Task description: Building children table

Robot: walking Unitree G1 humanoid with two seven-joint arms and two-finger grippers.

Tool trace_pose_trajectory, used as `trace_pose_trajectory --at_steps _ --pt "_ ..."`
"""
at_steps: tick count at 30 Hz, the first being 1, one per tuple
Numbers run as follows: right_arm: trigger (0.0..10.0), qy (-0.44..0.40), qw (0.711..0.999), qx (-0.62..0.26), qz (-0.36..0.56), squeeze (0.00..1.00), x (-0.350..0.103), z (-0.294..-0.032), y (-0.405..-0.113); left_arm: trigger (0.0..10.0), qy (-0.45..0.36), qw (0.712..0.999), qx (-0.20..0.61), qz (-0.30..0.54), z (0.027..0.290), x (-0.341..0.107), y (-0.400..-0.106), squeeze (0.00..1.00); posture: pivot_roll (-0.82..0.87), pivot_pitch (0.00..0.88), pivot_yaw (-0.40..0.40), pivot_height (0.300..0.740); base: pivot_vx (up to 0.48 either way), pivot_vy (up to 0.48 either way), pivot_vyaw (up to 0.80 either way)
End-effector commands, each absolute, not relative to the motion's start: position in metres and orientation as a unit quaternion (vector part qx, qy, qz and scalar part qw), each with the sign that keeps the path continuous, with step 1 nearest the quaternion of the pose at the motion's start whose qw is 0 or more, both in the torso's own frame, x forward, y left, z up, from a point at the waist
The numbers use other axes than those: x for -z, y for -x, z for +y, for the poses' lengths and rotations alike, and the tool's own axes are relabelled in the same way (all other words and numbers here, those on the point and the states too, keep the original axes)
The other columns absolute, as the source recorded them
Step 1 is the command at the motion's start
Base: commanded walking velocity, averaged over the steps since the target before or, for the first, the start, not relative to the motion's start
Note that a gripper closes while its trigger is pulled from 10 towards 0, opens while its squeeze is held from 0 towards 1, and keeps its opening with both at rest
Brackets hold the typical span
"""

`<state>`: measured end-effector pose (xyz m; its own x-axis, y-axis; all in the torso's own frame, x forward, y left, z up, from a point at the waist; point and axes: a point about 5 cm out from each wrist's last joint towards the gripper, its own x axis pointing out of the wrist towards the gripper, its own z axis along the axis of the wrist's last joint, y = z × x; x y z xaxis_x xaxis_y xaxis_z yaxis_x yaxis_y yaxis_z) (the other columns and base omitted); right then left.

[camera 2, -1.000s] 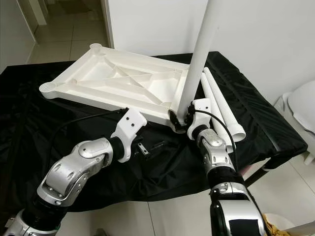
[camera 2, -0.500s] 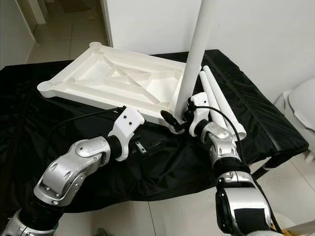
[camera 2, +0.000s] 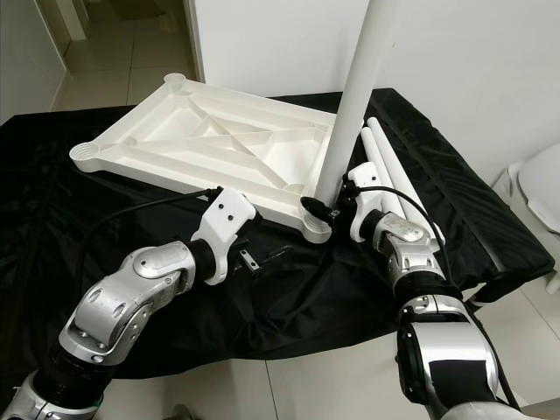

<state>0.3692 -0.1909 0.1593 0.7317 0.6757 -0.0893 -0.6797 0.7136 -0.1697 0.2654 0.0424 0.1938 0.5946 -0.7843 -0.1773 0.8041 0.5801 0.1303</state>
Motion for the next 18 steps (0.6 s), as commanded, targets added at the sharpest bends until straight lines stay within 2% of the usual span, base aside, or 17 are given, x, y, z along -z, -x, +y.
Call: trace_pose_trajectory --at_steps 1,5,7,12,18 --pt "0.0 0.103 0.918 -0.38 0.054 0.0 -0.142 -0.193 -0.363 10.0 -0.102 0.889 0.444 0.049 0.043 -0.195 -0.268 0.0 -0.05 0.039 0.0 0.74 0.0 0.0 0.0" --pt "0.0 0.101 0.92 -0.375 0.052 0.0 -0.141 -0.193 -0.364 10.0 -0.102 0.889 0.445 0.049 0.042 -0.195 -0.269 0.0 -0.05 0.027 -0.001 0.74 0.0 0.0 0.0" --pt "0.0 0.08 0.939 -0.332 0.04 0.0 -0.141 -0.194 -0.366 10.0 -0.103 0.888 0.447 0.047 0.041 -0.195 -0.271 0.0 -0.05 0.022 -0.007 0.74 0.0 0.0 0.0" --pt "0.0 0.068 0.946 -0.315 0.04 0.0 -0.14 -0.194 -0.367 10.0 -0.103 0.887 0.447 0.047 0.041 -0.195 -0.271 0.0 -0.05 0.02 -0.009 0.74 0.0 0.0 0.0" --pt "0.0 0.024 0.973 -0.23 0.03 0.0 -0.137 -0.183 -0.37 10.0 -0.104 0.885 0.452 0.049 0.04 -0.194 -0.269 0.0 -0.06 0.017 -0.005 0.74 0.0 0.0 0.0"
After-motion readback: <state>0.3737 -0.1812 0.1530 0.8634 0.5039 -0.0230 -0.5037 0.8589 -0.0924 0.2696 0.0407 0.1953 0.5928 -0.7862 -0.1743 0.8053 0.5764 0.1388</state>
